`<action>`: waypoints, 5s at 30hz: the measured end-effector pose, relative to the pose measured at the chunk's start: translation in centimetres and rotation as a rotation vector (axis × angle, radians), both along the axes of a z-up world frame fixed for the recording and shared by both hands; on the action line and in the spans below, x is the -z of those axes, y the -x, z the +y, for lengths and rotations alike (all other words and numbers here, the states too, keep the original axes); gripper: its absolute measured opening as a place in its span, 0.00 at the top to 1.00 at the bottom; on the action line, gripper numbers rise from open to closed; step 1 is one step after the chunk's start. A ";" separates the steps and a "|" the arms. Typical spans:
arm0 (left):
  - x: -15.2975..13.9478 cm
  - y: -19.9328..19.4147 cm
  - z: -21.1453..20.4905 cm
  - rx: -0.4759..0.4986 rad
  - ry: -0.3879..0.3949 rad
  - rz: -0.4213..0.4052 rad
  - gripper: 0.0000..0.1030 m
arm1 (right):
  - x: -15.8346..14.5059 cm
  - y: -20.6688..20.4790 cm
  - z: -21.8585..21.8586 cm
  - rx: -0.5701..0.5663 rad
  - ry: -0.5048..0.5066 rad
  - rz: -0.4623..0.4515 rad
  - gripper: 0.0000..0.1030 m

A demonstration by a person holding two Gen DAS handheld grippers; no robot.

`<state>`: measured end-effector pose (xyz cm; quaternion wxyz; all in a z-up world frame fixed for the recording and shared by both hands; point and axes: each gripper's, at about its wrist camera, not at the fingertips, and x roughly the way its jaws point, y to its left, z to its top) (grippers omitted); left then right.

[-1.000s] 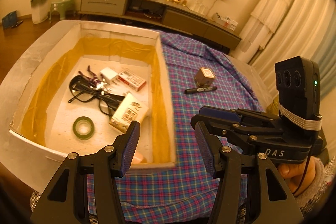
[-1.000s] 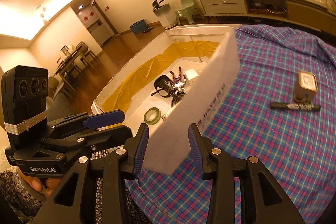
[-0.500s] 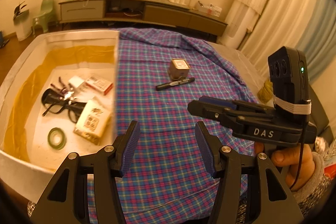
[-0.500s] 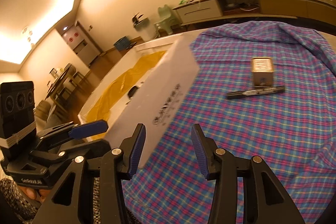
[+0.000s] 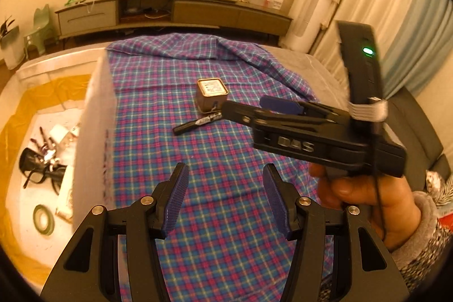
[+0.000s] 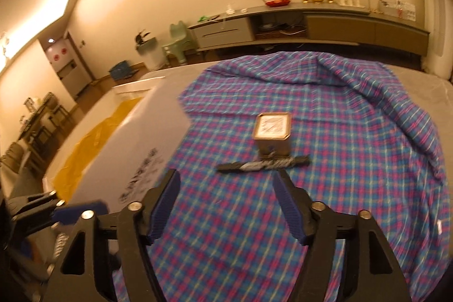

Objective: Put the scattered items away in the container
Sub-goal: 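Grasp gold square tin with right tool while left tool grasps black marker, then carry black marker in left tool while right tool carries gold tin over box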

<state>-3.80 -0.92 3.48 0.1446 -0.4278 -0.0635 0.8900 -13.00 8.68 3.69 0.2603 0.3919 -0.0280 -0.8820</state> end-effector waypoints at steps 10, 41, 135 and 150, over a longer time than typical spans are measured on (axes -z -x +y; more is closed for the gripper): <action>2.3 3.8 0.0 -0.006 -0.016 -0.035 0.44 | 3.8 7.0 -2.7 0.033 -0.139 -0.018 0.26; 10.6 15.6 6.8 0.090 0.303 -0.108 0.77 | 3.4 6.1 10.5 0.122 0.196 -0.028 0.51; -4.2 -10.6 -17.9 -0.254 -0.186 0.202 0.87 | -8.9 -11.4 -12.6 -0.354 0.055 0.095 0.51; -2.9 -8.4 -24.1 -0.322 -0.169 0.193 0.87 | -8.2 -7.8 -19.2 -0.425 -0.006 0.071 0.51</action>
